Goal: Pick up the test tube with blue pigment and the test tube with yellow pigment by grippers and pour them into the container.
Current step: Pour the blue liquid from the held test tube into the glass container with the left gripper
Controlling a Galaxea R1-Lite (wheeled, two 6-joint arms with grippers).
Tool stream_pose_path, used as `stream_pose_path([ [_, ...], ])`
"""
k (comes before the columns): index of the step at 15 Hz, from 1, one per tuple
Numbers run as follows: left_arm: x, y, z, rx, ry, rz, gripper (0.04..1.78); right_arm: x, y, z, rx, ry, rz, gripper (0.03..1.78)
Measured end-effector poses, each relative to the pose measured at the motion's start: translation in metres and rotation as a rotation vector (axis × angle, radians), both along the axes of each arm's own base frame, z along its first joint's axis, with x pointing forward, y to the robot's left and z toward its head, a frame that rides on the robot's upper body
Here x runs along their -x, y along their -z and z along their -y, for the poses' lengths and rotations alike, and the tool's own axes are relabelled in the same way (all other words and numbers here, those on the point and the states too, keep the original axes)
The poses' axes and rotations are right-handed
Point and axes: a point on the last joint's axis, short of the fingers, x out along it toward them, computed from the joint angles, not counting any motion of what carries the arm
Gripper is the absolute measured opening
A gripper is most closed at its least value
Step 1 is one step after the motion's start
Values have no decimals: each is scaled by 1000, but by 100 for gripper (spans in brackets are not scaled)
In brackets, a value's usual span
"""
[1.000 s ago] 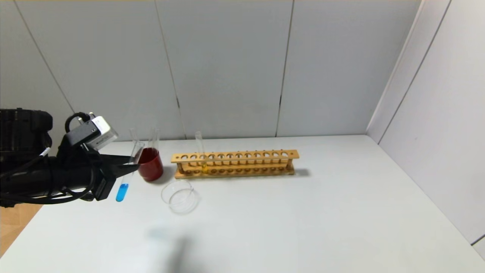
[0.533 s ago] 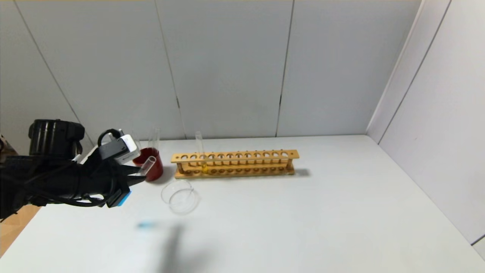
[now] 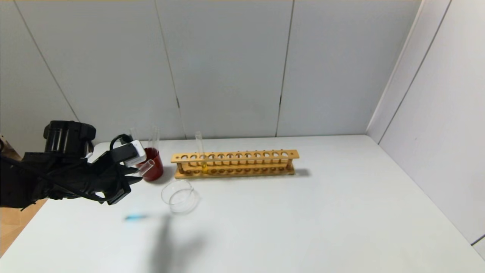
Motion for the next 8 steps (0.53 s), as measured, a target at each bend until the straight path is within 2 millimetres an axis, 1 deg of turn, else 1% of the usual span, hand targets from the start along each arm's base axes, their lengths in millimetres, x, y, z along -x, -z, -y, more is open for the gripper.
stream_pose_path([
  [2, -3, 3, -1, -29, 19, 4, 32, 0, 0, 0, 0, 0, 0, 175],
  [5, -8, 5, -2, -124, 25, 15, 32, 0, 0, 0, 0, 0, 0, 175],
  [8, -10, 7, -1, -204, 74, 23, 32, 0, 0, 0, 0, 0, 0, 175],
])
